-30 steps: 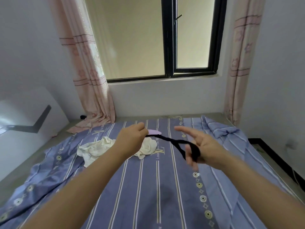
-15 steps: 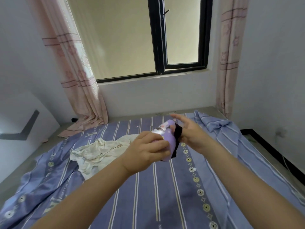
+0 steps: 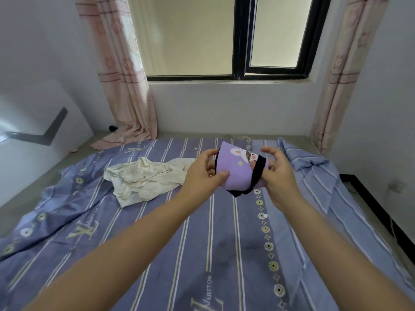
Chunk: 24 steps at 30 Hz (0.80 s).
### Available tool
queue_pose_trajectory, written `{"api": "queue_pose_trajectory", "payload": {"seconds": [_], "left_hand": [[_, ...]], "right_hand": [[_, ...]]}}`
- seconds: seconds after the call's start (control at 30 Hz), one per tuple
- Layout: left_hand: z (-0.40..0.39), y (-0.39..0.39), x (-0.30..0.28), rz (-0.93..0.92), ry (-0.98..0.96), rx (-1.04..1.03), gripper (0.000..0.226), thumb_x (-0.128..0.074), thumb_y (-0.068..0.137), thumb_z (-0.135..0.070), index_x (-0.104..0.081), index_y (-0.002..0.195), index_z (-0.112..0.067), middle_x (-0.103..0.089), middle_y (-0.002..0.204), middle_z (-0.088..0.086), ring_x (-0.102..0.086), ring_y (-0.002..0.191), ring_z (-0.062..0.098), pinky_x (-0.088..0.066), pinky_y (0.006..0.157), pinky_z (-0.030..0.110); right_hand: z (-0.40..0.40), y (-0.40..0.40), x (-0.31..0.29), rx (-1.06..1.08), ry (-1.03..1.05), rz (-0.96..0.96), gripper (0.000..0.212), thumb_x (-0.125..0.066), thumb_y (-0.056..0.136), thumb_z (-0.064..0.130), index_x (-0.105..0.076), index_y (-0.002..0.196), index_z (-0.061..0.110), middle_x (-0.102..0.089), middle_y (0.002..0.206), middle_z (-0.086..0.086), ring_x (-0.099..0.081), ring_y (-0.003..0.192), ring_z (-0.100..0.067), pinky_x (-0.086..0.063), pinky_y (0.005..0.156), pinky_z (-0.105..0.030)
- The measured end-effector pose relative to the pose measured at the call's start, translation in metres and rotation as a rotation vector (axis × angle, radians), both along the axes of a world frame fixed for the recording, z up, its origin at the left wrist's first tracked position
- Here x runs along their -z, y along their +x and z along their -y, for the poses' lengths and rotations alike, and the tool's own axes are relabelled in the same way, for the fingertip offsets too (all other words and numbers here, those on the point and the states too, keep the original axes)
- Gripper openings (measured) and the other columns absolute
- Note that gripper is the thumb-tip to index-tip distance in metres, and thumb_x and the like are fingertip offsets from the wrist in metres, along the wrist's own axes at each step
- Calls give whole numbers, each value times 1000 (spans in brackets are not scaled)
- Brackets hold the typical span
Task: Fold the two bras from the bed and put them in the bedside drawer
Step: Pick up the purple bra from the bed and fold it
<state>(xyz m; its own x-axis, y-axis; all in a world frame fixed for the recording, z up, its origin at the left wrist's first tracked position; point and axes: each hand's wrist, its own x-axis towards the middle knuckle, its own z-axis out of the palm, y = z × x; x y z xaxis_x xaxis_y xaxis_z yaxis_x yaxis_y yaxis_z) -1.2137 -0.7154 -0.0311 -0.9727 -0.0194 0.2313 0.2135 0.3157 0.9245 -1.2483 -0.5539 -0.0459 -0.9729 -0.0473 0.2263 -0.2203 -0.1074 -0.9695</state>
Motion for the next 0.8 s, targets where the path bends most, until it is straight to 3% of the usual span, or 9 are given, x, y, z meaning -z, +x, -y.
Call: {"api": "queue_pose_trajectory", "payload": {"seconds": [0.13, 0.23, 0.33, 0.47, 0.57, 0.63, 0.7, 0.8], "left_hand": [[9, 9, 6, 32, -161, 94, 43, -60, 78, 5, -49, 118, -7, -62, 102, 14, -61, 95, 32, -51, 85, 43], [21, 23, 16, 117, -165, 145, 41, -60, 77, 7, -50, 115, -7, -61, 99, 12, -60, 90, 25, -51, 79, 33], [36, 42, 31, 227, -68, 108, 43, -57, 78, 10, -46, 111, -14, -58, 87, 7, -57, 83, 20, -48, 71, 19], [81, 80, 53, 302, 121, -258, 51, -56, 79, 8, -37, 123, -13, -52, 68, -4, -54, 54, 0, -44, 56, 10], [133, 129, 70, 328, 216, -504, 46, -57, 81, 5, -43, 123, -7, -55, 74, 0, -53, 61, 5, -46, 53, 10], [171, 170, 80, 354, 265, -637, 30, -58, 84, -1, -52, 113, -4, -59, 71, 1, -55, 60, 7, -48, 47, 11], [213, 222, 92, 377, 263, -764, 8, -57, 85, -4, -56, 91, -11, -55, 55, -3, -51, 50, 8, -43, 37, 12], [272, 300, 105, 367, 151, -929, 35, -55, 83, 2, -41, 64, -24, -40, 57, 0, -39, 54, 18, -35, 44, 25]], "right_hand": [[-13, -3, 0, -347, 272, 168, 32, -54, 78, -10, -52, 92, 18, -63, 44, 6, -55, 44, -4, -43, 48, -23], [-5, 0, 0, -548, 460, 186, 34, -55, 71, -9, -52, 93, 16, -62, 43, 8, -53, 42, 0, -43, 46, -14], [28, 8, 8, -483, 275, 149, 30, -50, 59, 2, -46, 83, 19, -53, 54, 0, -47, 38, 3, -37, 39, -9], [100, 20, 29, -483, 176, 101, 20, -46, 59, 3, -38, 68, 19, -36, 60, -4, -39, 35, 3, -32, 36, -8], [172, 47, 53, -562, 242, 51, 33, -48, 78, -10, -42, 62, 19, -42, 60, -3, -43, 40, 6, -35, 42, -5], [223, 79, 67, -653, 320, 24, 35, -50, 81, -7, -47, 61, 21, -48, 63, -1, -47, 51, 3, -38, 52, -10], [278, 122, 82, -771, 382, 12, 26, -51, 82, -5, -55, 66, 15, -52, 66, -3, -49, 59, -8, -40, 59, -18], [355, 190, 98, -941, 439, -11, 13, -52, 82, -5, -64, 80, 0, -56, 65, -1, -54, 56, -3, -43, 54, -10]]}}
